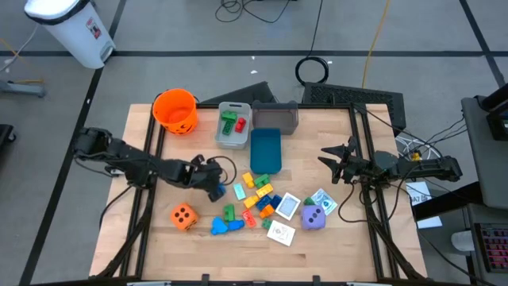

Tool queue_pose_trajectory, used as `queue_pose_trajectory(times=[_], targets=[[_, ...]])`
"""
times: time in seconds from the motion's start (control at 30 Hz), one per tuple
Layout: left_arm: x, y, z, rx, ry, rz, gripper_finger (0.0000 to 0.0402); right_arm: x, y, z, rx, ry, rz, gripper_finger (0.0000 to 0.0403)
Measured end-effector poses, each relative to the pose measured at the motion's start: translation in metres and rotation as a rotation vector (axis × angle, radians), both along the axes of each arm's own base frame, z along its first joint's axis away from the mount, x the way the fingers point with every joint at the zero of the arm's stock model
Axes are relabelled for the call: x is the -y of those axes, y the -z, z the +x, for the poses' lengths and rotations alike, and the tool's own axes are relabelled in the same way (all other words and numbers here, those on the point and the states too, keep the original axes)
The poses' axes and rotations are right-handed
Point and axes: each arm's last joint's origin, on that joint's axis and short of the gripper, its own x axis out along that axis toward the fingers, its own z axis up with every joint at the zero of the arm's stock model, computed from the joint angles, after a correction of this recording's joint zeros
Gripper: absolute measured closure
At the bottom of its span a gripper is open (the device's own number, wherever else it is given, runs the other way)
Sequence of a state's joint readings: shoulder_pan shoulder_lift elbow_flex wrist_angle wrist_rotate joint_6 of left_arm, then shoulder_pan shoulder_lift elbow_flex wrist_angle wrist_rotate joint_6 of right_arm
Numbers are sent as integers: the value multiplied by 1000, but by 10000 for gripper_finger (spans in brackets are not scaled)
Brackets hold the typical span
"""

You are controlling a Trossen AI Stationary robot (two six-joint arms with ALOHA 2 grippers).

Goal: Pick & Place Toys
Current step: Put the blue 2 stud gamepiece into the white bin

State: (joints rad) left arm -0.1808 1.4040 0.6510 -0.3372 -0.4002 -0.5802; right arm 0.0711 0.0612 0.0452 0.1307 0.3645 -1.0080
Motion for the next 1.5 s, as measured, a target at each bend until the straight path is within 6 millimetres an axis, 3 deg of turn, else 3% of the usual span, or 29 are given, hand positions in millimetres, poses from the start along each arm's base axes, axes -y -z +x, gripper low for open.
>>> queue_pose_trajectory(times=[0.27,0.43,0.57,0.87,1.03,1.27,1.5], targets=[[-11,-27,22,101,-38,-74,227,0,0,0,0,0,0,234],[-6,-39,29,74,229,-83,143,0,0,0,0,0,0,234],[-3,-36,25,-6,482,-69,104,0,0,0,0,0,0,234],[-1,-29,19,-127,656,9,80,0,0,0,0,0,0,234],[2,-26,13,-188,706,-53,80,0,0,0,0,1,0,234],[5,-5,18,-306,773,20,80,0,0,0,1,0,0,234],[-2,13,30,-332,716,63,80,0,0,0,-2,0,0,234]])
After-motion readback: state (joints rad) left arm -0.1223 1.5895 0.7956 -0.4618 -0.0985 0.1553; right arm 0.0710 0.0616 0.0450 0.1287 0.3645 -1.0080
